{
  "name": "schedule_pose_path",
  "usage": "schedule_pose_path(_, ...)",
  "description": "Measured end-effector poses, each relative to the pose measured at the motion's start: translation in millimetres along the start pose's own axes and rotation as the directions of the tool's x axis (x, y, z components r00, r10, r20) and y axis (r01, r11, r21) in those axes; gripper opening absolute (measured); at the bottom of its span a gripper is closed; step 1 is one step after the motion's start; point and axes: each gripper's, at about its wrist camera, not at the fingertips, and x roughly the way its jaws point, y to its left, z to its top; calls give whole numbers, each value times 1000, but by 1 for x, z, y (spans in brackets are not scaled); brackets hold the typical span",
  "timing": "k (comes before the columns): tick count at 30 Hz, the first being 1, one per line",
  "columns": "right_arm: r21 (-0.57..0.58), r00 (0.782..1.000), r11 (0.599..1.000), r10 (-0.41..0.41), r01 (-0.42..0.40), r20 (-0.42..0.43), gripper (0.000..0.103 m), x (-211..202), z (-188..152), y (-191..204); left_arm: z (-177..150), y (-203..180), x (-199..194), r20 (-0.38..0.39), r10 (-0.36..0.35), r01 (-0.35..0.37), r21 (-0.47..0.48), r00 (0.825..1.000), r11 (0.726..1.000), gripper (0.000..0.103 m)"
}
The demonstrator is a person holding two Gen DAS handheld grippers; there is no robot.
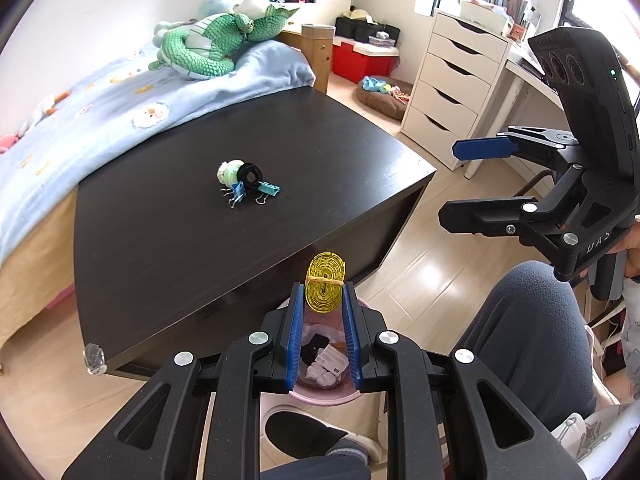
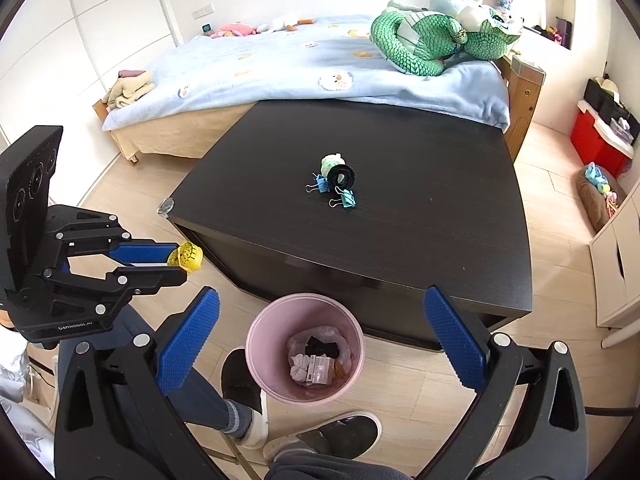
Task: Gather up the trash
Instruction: 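Lower the yellow band over the bin and open the left tool, then reach to the teal binder clip and close the right tool on it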
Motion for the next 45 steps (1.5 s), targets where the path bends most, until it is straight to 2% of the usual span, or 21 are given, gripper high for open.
schedule_pose_path(12,20,999,1000,-6,6,35,100,-10,3,-7,5,-5,4,-5,-26,26,21,1000,999,19)
schedule_pose_path(16,26,999,1000,-1,0,36,100,-10,3,-9,6,-6,5,-1,-41,41,19,999,999,23)
schedule_pose_path(18,26,999,1000,4,-5,37,100,-11,4,-9,7,-4,8,-1,-40,40,12,999,999,38)
schedule_pose_path(19,26,999,1000,5,-6,38,100,-11,4,-9,7,-3,8,3,-44,44,6,999,999,52)
schedule_pose_path(21,28,999,1000,9,-10,41,100,-11,4,-10,7,-1,8,9,-42,42,-12,999,999,64)
schedule_pose_path(22,28,999,1000,9,-11,42,100,-11,4,-10,7,1,8,18,-35,35,-23,999,999,79)
schedule_pose_path(23,29,999,1000,11,-12,43,100,-11,4,-10,7,3,6,31,-31,32,-36,999,999,88)
schedule_pose_path(26,29,999,999,14,-16,46,100,-11,3,-9,7,9,4,50,2,1,-65,999,998,93)
schedule_pose_path(32,46,998,999,21,-23,51,100,-8,2,-12,9,17,0,89,89,-81,-85,992,993,95)
schedule_pose_path(45,36,1000,999,3,-4,29,100,8,10,-11,11,35,-5,131,122,-104,-137,984,985,95)
